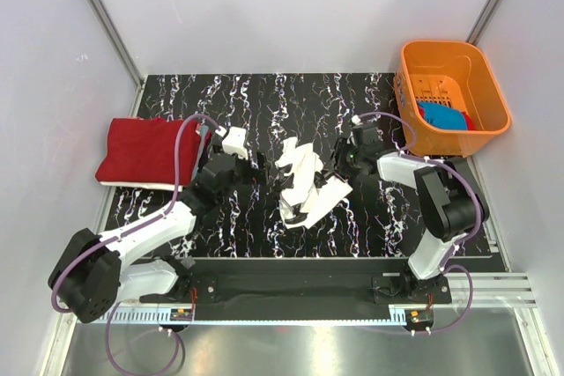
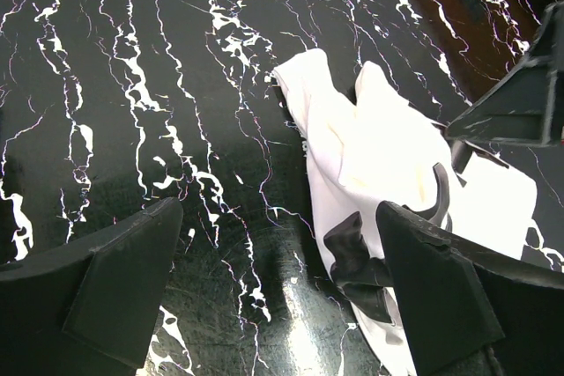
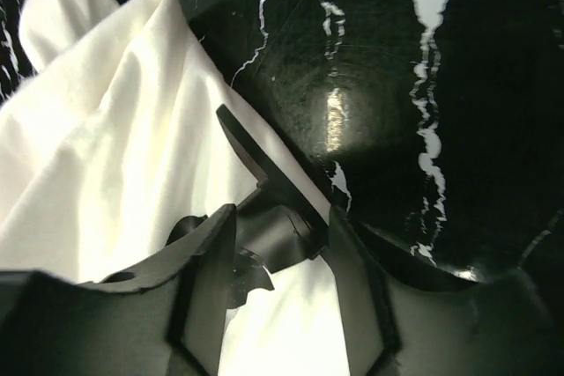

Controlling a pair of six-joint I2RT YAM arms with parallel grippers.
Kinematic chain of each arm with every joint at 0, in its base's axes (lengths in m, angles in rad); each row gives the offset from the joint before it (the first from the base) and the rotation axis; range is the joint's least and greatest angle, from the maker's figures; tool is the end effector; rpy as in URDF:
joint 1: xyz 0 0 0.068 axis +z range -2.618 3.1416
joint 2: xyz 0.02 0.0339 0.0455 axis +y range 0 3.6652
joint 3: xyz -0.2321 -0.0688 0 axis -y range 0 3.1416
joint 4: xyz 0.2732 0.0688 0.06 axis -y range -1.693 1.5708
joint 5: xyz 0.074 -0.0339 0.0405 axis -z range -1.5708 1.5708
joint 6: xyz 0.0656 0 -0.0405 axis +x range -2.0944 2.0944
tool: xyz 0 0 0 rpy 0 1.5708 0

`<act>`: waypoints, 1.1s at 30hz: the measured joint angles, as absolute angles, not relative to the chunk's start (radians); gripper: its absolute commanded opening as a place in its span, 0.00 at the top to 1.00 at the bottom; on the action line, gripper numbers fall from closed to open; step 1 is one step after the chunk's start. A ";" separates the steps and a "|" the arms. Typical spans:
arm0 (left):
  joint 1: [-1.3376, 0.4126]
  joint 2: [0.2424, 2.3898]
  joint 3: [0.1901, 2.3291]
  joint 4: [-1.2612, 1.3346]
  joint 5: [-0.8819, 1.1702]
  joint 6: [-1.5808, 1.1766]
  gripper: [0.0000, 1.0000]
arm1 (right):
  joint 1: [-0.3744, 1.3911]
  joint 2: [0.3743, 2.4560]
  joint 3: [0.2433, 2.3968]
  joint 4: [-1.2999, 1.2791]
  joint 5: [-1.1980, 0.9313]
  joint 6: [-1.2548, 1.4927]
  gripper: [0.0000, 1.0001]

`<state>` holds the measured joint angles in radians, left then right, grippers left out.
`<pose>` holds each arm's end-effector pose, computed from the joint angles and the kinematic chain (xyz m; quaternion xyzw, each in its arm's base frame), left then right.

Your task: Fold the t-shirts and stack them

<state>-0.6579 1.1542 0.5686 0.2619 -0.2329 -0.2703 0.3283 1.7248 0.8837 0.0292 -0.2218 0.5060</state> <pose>0.2606 -0.1822 0.1809 0.0887 0.8043 -0.1753 0.5608 0.3526 0.1353 0.0791 0.0411 0.9232 0.2431 0.2949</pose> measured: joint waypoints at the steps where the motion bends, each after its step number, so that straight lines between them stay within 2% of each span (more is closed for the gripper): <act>1: -0.658 1.154 0.569 0.262 -0.233 -0.270 0.01 | 0.337 1.734 0.890 0.028 -0.221 0.498 0.60; 7: -0.658 1.119 0.560 0.264 -0.230 -0.270 0.01 | 0.388 1.768 0.933 0.011 -0.218 0.460 0.73; 8: -0.658 1.113 0.561 0.265 -0.233 -0.270 0.01 | 0.395 1.772 0.939 0.010 -0.218 0.454 0.89; 9: -0.658 1.110 0.560 0.265 -0.234 -0.270 0.01 | 0.400 1.775 0.942 0.011 -0.221 0.446 1.00; 16: -0.658 1.108 0.561 0.260 -0.253 -0.271 0.01 | 0.440 1.736 0.896 0.117 -0.300 0.409 1.00; 21: -0.658 1.103 0.560 0.253 -0.286 -0.276 0.01 | 0.587 1.464 0.694 0.327 -0.403 0.324 1.00; 24: -0.658 1.064 0.540 0.256 -0.320 -0.286 0.01 | 0.614 1.239 0.572 0.437 -0.297 0.327 1.00; 27: -0.658 1.013 0.513 0.258 -0.341 -0.288 0.01 | 0.480 1.095 0.509 0.469 -0.123 0.419 1.00; 30: -0.658 0.999 0.508 0.265 -0.351 -0.288 0.01 | 0.344 1.132 0.612 0.348 0.030 0.505 1.00; 33: -0.658 1.004 0.508 0.264 -0.352 -0.288 0.01 | 0.323 1.291 0.865 0.124 0.078 0.532 1.00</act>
